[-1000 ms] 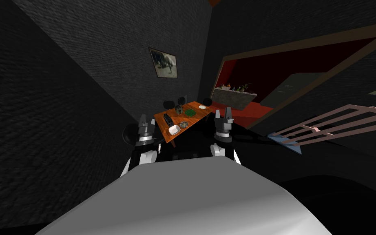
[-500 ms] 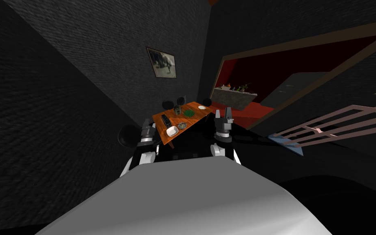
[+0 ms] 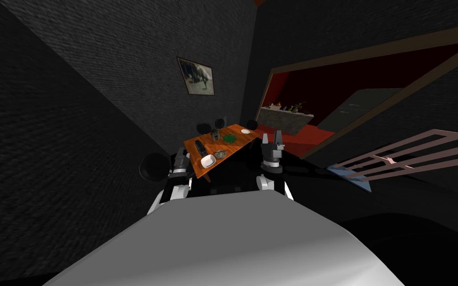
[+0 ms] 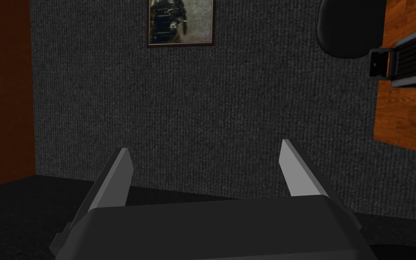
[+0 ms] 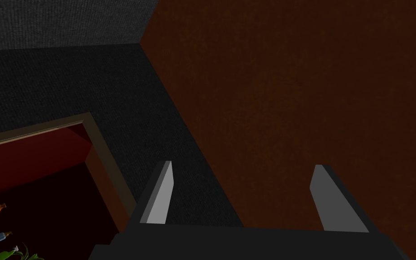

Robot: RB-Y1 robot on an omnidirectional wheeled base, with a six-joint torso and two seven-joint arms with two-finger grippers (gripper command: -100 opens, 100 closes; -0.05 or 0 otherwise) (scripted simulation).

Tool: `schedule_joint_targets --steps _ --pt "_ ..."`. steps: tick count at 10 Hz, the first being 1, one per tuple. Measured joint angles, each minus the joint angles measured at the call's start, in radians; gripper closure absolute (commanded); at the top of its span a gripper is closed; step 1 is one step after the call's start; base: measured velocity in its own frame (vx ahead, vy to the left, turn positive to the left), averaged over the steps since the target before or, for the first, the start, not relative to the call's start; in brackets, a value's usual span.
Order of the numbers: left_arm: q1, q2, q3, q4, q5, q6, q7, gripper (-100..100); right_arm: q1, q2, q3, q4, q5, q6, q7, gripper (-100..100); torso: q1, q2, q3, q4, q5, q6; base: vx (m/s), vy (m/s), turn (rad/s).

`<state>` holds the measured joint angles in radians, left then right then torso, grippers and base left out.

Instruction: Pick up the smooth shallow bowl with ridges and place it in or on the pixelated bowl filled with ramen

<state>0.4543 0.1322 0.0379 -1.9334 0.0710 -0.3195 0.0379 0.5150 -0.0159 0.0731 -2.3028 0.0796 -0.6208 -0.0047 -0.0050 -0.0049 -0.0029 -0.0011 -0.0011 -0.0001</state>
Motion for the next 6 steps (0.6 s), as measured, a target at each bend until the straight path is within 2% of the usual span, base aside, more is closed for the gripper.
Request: schedule_joint_targets --steps 6 --pt "-0.058 0.013 0.043 0.179 0.001 0.022 0.011 -100 0.000 0.000 0.000 0.000 0.000 0.000 0.000 0 0.003 0.000 0.000 0.000 0.000 0.000 0.057 -0.048 0.010"
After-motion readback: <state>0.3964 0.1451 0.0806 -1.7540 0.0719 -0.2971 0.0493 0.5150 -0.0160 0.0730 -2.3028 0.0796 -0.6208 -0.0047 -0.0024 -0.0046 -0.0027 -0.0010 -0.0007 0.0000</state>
